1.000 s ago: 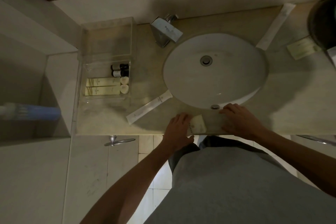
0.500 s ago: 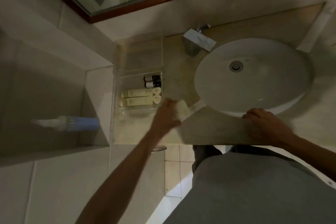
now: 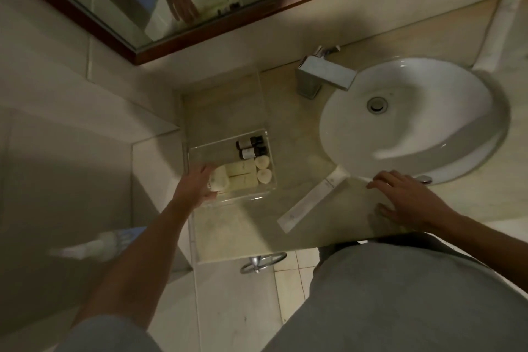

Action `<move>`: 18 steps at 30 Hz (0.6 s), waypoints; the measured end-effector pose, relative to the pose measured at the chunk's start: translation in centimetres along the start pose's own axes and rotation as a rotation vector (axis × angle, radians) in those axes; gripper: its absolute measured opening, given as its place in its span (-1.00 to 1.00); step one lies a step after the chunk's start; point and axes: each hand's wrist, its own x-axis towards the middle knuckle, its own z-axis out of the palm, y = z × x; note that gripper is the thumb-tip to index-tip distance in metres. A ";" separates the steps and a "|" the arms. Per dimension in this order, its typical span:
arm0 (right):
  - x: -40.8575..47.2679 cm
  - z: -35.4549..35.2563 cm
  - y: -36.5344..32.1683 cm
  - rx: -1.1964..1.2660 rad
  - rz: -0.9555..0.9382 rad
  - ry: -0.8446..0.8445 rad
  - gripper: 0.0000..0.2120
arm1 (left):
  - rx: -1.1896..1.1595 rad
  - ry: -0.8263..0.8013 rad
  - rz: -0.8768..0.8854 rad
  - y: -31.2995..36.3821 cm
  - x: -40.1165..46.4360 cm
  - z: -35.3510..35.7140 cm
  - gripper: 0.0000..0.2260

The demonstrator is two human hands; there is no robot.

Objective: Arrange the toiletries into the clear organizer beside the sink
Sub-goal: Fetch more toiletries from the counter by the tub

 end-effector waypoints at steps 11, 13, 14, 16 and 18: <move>-4.4 -1.4 4.9 -0.040 0.098 0.004 -0.55 | 0.148 -0.004 0.080 2.8 -0.9 -2.4 -0.14; -5.0 -1.6 6.9 -0.024 0.107 0.041 -0.58 | 0.090 0.088 -0.008 6.0 -1.0 -3.7 -0.24; -5.3 -1.9 8.0 0.002 0.124 0.055 -0.60 | 0.074 0.146 -0.018 8.2 -0.9 -4.4 -0.28; -6.0 -3.0 10.6 0.031 0.186 0.073 -0.62 | 0.024 0.259 0.053 13.1 -0.2 -5.3 -0.35; -7.1 -4.5 13.5 -0.032 0.249 0.073 -0.60 | -0.039 0.346 0.157 19.3 0.9 -6.2 -0.35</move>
